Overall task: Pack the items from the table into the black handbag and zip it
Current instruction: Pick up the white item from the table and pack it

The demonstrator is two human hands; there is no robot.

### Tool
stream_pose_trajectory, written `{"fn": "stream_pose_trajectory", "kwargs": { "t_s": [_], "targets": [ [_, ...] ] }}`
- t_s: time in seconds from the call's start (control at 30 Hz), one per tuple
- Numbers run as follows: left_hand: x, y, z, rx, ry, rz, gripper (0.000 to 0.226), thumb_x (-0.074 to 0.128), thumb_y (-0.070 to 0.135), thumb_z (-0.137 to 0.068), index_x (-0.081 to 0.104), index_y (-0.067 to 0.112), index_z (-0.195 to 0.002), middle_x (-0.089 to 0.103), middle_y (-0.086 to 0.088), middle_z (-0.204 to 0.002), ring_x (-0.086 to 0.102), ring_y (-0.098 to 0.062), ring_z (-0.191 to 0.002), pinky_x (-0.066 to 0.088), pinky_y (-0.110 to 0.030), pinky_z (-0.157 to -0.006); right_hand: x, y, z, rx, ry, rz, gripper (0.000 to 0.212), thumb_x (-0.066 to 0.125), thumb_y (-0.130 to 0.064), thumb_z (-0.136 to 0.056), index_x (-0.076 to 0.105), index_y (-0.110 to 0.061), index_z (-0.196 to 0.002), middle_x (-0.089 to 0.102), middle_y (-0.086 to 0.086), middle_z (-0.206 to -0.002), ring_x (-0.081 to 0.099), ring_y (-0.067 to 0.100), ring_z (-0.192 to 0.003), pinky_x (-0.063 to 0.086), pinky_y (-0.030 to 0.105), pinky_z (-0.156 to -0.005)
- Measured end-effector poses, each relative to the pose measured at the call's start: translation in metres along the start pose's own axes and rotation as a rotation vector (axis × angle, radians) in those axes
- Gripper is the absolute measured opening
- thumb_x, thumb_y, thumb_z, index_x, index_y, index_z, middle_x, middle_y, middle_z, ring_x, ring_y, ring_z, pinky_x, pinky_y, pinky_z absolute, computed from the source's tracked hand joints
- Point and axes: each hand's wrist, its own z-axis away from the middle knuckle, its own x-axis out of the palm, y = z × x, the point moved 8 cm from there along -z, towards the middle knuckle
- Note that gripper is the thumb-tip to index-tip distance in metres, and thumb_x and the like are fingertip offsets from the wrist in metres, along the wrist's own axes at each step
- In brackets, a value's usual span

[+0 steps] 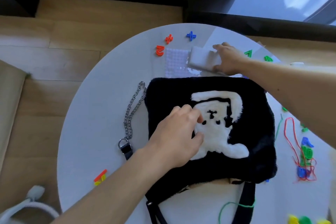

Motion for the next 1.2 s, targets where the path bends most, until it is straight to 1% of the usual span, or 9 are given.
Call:
{"fn": "stream_pose_trajectory", "kwargs": {
  "t_s": [0.13, 0.33, 0.43, 0.53, 0.7, 0.8, 0.9, 1.07, 1.2],
  "targets": [
    [0.002, 0.002, 0.002, 0.026, -0.007, -0.033, 0.027, 0.055, 0.035, -0.094, 0.055, 0.026, -0.119, 0.05, 0.013, -0.115, 0.042, -0.008, -0.106, 0.041, -0.024, -0.082, -0.009, -0.001, 0.0, -0.004, 0.07, 0.014, 0.068, 0.086, -0.033, -0.075, 0.054, -0.011, -0.131, 0.049, 0.014, -0.124, 0.049, 0.034, -0.117, 0.043, 0.044, -0.098],
    [0.006, 0.015, 0.015, 0.038, 0.037, -0.084, 0.024, 0.057, 0.036, -0.092, 0.055, 0.027, -0.114, 0.048, 0.014, -0.114, 0.039, -0.008, -0.104, 0.04, -0.023, -0.079, -0.035, -0.025, 0.039, -0.128, 0.337, -0.08, 0.026, 0.063, -0.016, -0.09, 0.048, -0.016, -0.111, 0.06, 0.012, -0.113, 0.055, 0.033, -0.094, 0.035, 0.036, -0.072],
    [0.017, 0.036, 0.03, 0.146, 0.04, -0.143, 0.032, 0.057, 0.051, -0.085, 0.057, 0.025, -0.104, 0.05, 0.012, -0.102, 0.039, -0.009, -0.093, 0.041, -0.025, -0.077, -0.072, -0.022, 0.082, -0.052, 0.507, -0.354, 0.031, 0.06, -0.023, -0.092, 0.045, -0.011, -0.117, 0.057, 0.004, -0.112, 0.053, 0.025, -0.095, 0.043, 0.038, -0.071],
    [0.041, 0.046, 0.049, 0.257, -0.042, -0.314, 0.044, 0.059, 0.063, -0.074, 0.054, 0.025, -0.096, 0.048, 0.01, -0.094, 0.039, -0.012, -0.085, 0.038, -0.027, -0.07, -0.084, -0.009, 0.138, 0.029, 0.547, -0.827, 0.027, 0.057, -0.03, -0.097, 0.046, -0.012, -0.115, 0.052, -0.013, -0.098, 0.054, 0.006, -0.086, 0.046, 0.02, -0.068],
    [0.07, 0.034, 0.059, 0.207, -0.122, -0.627, 0.033, 0.068, 0.027, -0.076, 0.053, 0.018, -0.105, 0.051, 0.002, -0.099, 0.047, -0.019, -0.086, 0.037, -0.03, -0.069, -0.016, 0.029, 0.271, 0.286, 0.487, -1.428, 0.012, 0.054, -0.034, -0.101, 0.062, -0.026, -0.106, 0.059, -0.013, -0.102, 0.064, -0.003, -0.085, 0.053, 0.016, -0.067],
    [0.057, 0.025, 0.052, 0.102, -0.023, -0.465, 0.029, 0.067, 0.014, -0.075, 0.058, 0.018, -0.102, 0.059, 0.003, -0.094, 0.052, -0.018, -0.081, 0.033, -0.03, -0.065, 0.054, 0.046, 0.357, 0.577, 0.449, -1.672, 0.013, 0.058, -0.038, -0.092, 0.071, -0.041, -0.096, 0.063, -0.015, -0.098, 0.064, 0.003, -0.084, 0.054, 0.023, -0.063],
    [0.039, 0.03, 0.044, 0.009, 0.093, -0.234, 0.015, 0.062, 0.028, -0.078, 0.057, 0.023, -0.091, 0.061, 0.006, -0.077, 0.055, -0.019, -0.067, 0.036, -0.032, -0.057, 0.109, 0.041, 0.423, 0.792, 0.29, -1.671, 0.03, 0.057, -0.039, -0.089, 0.067, -0.045, -0.061, 0.064, -0.01, -0.08, 0.061, 0.019, -0.077, 0.051, 0.034, -0.061],
    [0.026, 0.053, 0.032, 0.069, 0.067, -0.174, 0.021, 0.063, 0.043, -0.077, 0.061, 0.026, -0.088, 0.058, 0.007, -0.063, 0.051, -0.01, -0.052, 0.04, -0.031, -0.051, 0.168, 0.006, 0.445, 0.842, -0.07, -1.659, 0.027, 0.052, -0.026, -0.093, 0.057, -0.02, -0.067, 0.06, -0.012, -0.053, 0.059, 0.004, -0.045, 0.045, 0.02, -0.04],
    [0.023, 0.067, 0.03, 0.1, 0.026, -0.211, 0.021, 0.069, 0.039, -0.076, 0.063, 0.023, -0.089, 0.06, 0.005, -0.066, 0.053, -0.017, -0.055, 0.047, -0.035, -0.054, 0.167, -0.009, 0.402, 0.762, -0.049, -1.674, 0.021, 0.044, -0.019, -0.091, 0.038, -0.016, -0.072, 0.045, -0.015, -0.05, 0.044, 0.005, -0.044, 0.033, 0.013, -0.04]
  ]
}}
